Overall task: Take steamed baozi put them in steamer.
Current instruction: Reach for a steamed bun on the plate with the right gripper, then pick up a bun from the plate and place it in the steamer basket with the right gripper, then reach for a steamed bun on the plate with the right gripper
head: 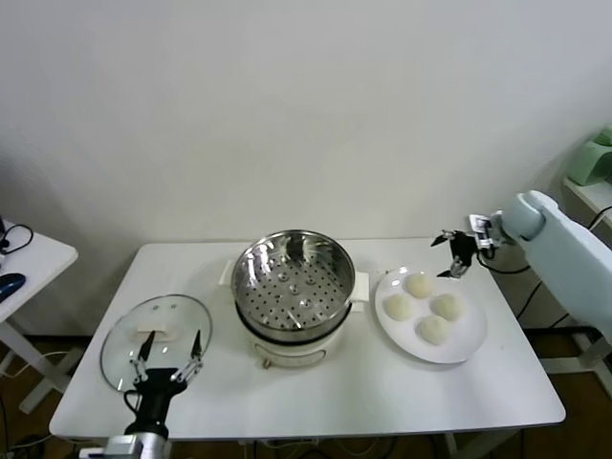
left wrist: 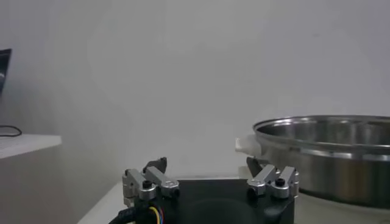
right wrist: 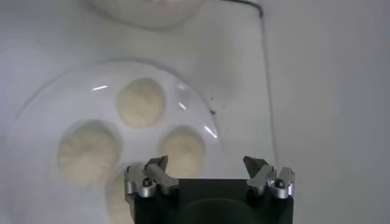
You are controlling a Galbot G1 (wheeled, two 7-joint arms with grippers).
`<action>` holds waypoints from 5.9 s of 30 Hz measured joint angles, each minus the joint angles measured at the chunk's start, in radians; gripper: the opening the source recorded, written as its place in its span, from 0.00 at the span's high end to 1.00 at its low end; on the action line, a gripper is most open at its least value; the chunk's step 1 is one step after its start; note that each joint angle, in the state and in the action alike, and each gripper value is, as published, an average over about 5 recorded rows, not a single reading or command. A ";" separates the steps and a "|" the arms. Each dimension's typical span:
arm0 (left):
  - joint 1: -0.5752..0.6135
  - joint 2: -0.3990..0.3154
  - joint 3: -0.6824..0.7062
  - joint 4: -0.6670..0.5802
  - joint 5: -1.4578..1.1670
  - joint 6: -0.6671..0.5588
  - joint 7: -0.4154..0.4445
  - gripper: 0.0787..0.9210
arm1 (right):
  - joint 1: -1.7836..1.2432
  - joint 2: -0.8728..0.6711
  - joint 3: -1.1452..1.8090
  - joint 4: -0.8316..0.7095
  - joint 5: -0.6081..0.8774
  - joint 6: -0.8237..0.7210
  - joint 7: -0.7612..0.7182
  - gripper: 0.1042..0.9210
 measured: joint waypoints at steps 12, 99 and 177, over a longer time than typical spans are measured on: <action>0.004 0.011 -0.013 -0.005 -0.008 0.005 -0.007 0.12 | 0.017 0.121 -0.065 -0.127 -0.092 0.018 0.006 0.12; 0.039 0.003 -0.028 0.000 -0.007 0.006 -0.027 0.12 | 0.376 0.199 -0.345 0.456 -0.318 0.318 0.019 0.26; 0.038 0.005 -0.024 -0.016 -0.003 0.009 -0.007 0.12 | 0.460 0.267 -0.530 0.396 0.002 0.183 -0.026 0.12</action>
